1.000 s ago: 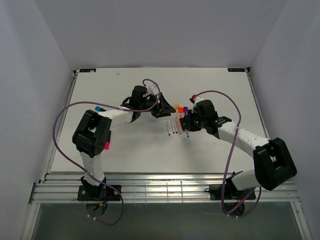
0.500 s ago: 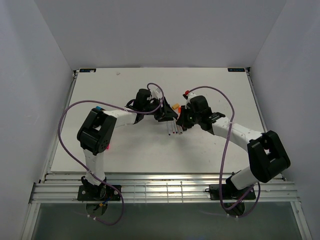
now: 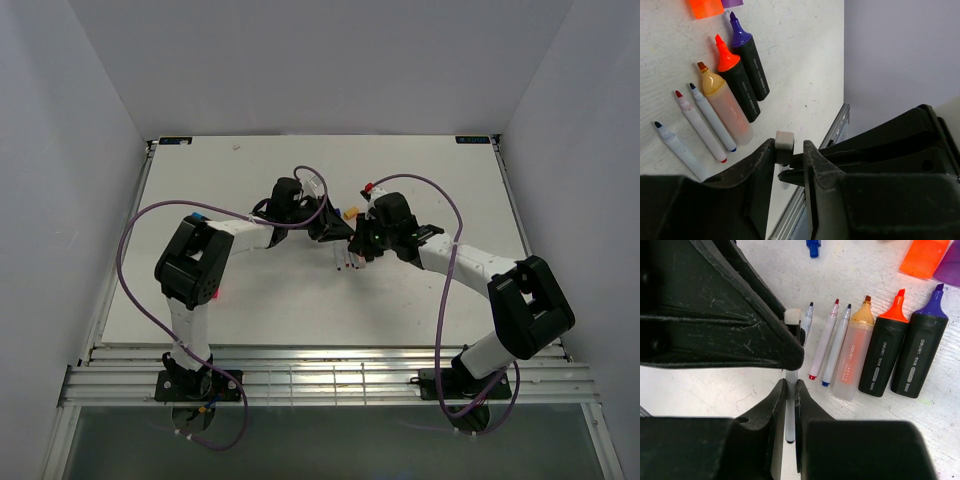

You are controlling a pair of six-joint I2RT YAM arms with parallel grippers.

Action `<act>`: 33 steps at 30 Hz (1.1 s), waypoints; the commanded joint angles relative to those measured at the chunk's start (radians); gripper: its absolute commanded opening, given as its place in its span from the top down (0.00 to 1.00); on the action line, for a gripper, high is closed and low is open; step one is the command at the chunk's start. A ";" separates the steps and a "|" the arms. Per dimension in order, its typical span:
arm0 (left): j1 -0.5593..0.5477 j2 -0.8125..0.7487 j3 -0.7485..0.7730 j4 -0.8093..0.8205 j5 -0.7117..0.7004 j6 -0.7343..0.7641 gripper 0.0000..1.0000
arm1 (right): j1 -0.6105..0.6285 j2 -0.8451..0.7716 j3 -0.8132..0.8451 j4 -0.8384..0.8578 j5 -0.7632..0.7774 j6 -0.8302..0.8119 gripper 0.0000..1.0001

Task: Open the pen caps

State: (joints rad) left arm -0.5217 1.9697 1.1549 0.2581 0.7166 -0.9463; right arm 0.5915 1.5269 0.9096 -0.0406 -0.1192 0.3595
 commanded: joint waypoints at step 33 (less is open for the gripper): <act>0.080 0.020 0.238 -0.341 -0.120 0.130 1.00 | 0.269 0.150 0.216 -0.205 0.790 -0.137 0.92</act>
State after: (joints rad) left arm -0.4789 1.9945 1.3140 0.0280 0.7204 -0.8879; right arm 0.7570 1.6394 1.0565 -0.1051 0.3111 0.2859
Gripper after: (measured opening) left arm 0.275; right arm 0.158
